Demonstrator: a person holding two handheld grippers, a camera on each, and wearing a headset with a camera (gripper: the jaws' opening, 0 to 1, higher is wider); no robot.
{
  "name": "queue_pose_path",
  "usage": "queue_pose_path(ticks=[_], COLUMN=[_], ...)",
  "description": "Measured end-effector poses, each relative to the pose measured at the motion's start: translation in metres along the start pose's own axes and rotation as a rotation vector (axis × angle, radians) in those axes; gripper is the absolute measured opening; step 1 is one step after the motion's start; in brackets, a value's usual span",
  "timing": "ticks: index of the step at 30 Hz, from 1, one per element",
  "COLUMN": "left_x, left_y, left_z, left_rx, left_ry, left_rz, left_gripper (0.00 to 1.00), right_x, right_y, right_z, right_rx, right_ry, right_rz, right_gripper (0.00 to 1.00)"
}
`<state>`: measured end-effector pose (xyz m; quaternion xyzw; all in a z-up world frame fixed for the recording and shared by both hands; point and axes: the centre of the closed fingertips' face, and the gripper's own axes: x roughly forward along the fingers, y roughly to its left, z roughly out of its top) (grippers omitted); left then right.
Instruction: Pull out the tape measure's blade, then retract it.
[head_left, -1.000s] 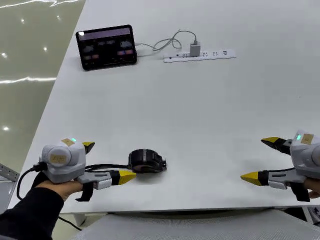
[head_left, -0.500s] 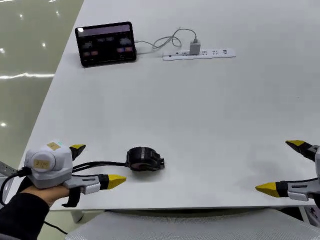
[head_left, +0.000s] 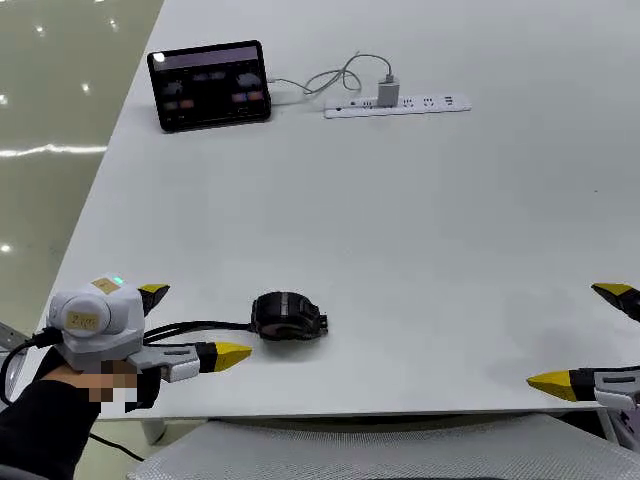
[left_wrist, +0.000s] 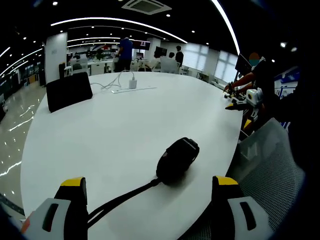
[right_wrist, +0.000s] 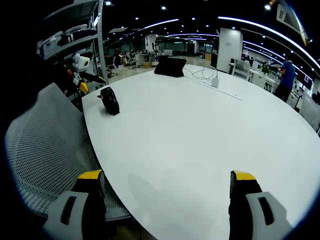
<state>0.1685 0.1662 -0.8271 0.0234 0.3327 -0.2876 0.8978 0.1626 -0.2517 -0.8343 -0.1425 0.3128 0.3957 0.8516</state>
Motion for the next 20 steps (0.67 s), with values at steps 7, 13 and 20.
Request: queue_pose_path(ticks=[7, 13, 20], left_x=[0.0001, -0.0009, -0.0005], left_y=[-0.0012, 0.0007, 0.0003], left_z=[-0.0004, 0.0004, 0.0010], left_rx=[-0.004, -0.002, -0.002], left_ry=[0.003, 0.001, 0.005], left_rz=[-0.012, -0.011, -0.014], left_gripper=[1.00, 1.00, 1.00], right_x=[-0.0005, -0.0006, -0.0003], right_y=[0.0007, 0.0011, 0.0009], right_z=[0.0048, 0.0042, 0.0036], right_rx=[-0.006, -0.006, -0.007], right_ry=[-0.006, -0.004, -0.001], right_rz=[0.000, 0.002, 0.002], right_gripper=[1.00, 1.00, 1.00])
